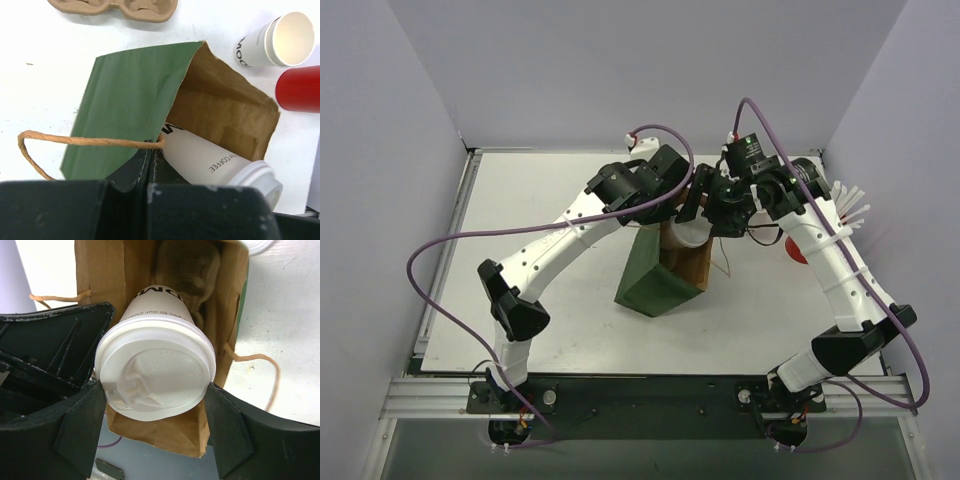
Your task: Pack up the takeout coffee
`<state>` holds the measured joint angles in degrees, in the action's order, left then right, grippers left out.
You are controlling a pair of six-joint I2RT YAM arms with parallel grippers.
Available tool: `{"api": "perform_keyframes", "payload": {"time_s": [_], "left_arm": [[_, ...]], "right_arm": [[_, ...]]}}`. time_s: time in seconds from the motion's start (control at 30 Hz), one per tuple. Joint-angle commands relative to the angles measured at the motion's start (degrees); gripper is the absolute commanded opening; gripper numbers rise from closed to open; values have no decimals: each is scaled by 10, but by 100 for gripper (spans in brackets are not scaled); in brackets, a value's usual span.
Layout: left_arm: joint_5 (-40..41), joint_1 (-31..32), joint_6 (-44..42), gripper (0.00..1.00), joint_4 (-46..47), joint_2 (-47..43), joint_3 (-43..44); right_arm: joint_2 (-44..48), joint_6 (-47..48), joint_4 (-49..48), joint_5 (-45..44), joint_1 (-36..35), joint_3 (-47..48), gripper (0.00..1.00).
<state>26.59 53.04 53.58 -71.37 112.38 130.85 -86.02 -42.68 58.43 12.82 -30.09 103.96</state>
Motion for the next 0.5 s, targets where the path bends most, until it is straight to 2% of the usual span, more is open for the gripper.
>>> {"api": "perform_keyframes", "payload": {"time_s": [0.0, 0.17, 0.3, 0.47], "left_arm": [[6, -1, 70, 0, 48, -51, -5], [21, -4, 120, 0, 55, -73, -43], [33, -5, 182, 0, 63, -101, -118], [29, -8, 214, 0, 100, -140, -203]], "right_arm": [[-24, 20, 33, 2, 0, 53, 50], [-48, 38, 67, 0, -2, 82, 49], [-56, 54, 88, -24, -11, 81, 48], [-62, 66, 104, -51, -36, 63, 48]]}}
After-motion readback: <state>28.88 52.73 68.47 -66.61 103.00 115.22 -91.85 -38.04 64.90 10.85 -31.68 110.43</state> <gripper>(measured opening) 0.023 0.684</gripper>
